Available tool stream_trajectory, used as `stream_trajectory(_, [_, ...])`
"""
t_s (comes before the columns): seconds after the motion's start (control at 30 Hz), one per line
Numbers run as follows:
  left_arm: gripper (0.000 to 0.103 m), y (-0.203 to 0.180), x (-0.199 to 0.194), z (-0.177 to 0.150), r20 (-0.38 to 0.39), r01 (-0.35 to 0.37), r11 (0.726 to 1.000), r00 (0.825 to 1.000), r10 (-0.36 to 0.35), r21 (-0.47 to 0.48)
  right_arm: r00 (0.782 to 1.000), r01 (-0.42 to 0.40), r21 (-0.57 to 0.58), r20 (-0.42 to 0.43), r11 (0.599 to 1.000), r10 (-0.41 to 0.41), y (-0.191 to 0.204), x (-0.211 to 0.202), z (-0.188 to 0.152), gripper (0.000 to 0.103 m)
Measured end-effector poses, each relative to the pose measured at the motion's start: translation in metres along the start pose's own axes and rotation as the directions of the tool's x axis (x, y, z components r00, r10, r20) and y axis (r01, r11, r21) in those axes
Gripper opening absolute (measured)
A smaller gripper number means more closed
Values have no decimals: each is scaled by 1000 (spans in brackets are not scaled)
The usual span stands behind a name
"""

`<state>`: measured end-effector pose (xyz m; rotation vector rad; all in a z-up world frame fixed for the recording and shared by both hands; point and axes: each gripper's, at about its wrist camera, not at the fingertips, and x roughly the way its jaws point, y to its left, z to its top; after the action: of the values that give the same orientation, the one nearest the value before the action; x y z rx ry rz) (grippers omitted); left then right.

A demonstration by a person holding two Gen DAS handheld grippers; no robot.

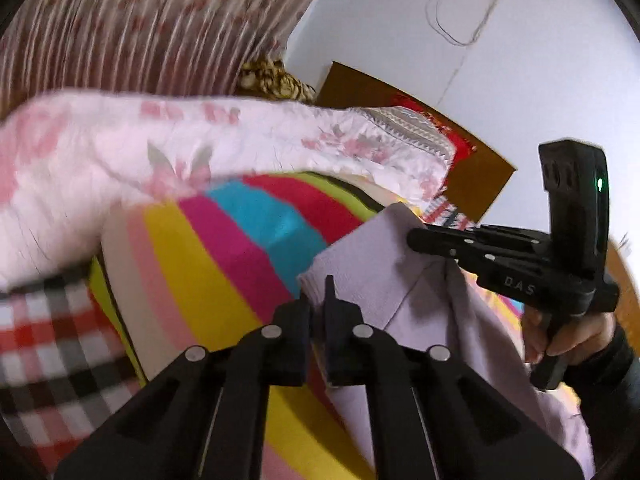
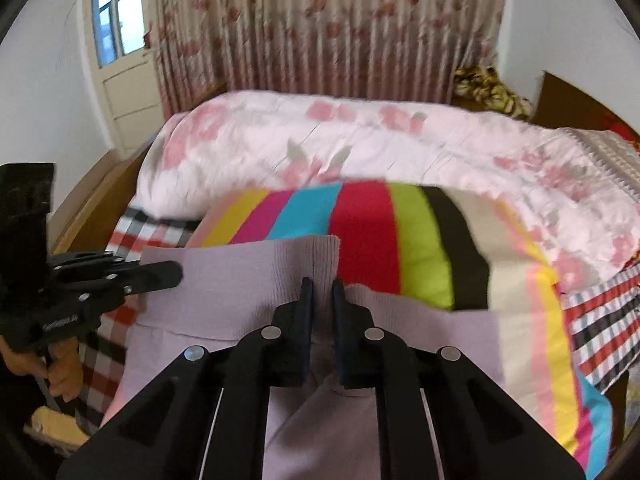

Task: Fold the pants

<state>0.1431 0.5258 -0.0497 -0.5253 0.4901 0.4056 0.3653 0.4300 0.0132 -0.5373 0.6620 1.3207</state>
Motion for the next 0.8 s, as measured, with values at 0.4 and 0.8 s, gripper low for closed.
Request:
stream_trajectory(0.4, [95, 27, 23, -22, -39, -178, 984, 983, 178, -6, 997, -9, 155, -74, 988, 21, -19, 30, -11, 33])
stream_trajectory(0.8, [95, 0, 53, -44, -180, 135, 990, 974, -138, -28, 975, 150, 16, -166, 989, -145, 13, 32, -58, 32])
